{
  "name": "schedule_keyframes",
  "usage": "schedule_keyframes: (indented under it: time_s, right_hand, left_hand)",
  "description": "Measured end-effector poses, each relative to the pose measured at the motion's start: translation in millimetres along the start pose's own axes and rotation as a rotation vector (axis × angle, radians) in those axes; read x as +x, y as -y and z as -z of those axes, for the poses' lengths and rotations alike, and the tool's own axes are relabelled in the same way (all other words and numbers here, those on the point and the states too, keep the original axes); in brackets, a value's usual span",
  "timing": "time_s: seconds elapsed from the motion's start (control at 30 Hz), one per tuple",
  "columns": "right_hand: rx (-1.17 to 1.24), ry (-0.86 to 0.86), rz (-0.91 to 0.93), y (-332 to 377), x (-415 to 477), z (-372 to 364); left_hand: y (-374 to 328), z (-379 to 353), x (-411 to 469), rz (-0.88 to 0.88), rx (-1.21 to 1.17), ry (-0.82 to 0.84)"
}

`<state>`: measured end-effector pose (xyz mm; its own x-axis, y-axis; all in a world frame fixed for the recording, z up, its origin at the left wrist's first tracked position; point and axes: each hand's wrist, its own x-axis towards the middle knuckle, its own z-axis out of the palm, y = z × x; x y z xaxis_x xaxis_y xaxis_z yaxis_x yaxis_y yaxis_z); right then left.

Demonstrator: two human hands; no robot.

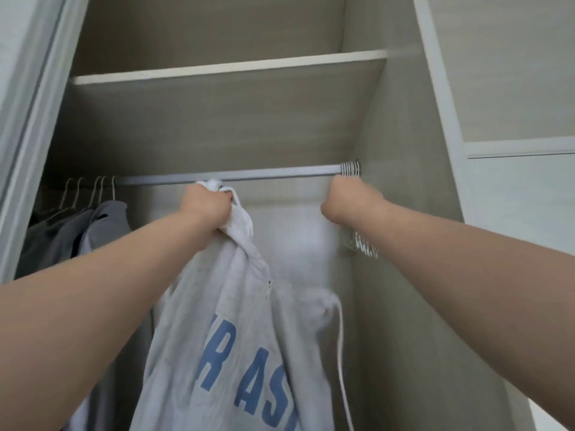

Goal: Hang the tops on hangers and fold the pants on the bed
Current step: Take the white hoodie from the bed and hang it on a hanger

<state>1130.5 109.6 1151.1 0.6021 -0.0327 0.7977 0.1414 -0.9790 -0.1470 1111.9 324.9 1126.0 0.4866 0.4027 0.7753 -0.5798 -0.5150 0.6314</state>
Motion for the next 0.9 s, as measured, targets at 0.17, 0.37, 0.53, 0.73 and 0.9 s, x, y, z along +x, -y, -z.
schedule_keyframes:
  time_s: [0.17,0.37,0.53,0.73,0.9]
  right_hand:
    - [-0.317,-0.141,-0.013,-12,31,-27]
    - [-0.546,-0.169,-0.046,-28,43,-60]
    - [-0.483,-0.218,-0.013,-38,56,-53]
    - [-0.324,-0.228,-0.032,-35,60,-41]
    - [-0.152,-0.263,-0.075,-32,57,-25]
  left_hand:
    - [7,-15,5,0.036,-0.039,-0.011]
    - [14,-17,12,0.043,-0.095,-0.051]
    - [19,-21,14,0.049,-0.113,-0.049]
    - [11,-20,11,0.043,-0.161,-0.029]
    - [-2,-13,7,0.075,-0.211,-0.016]
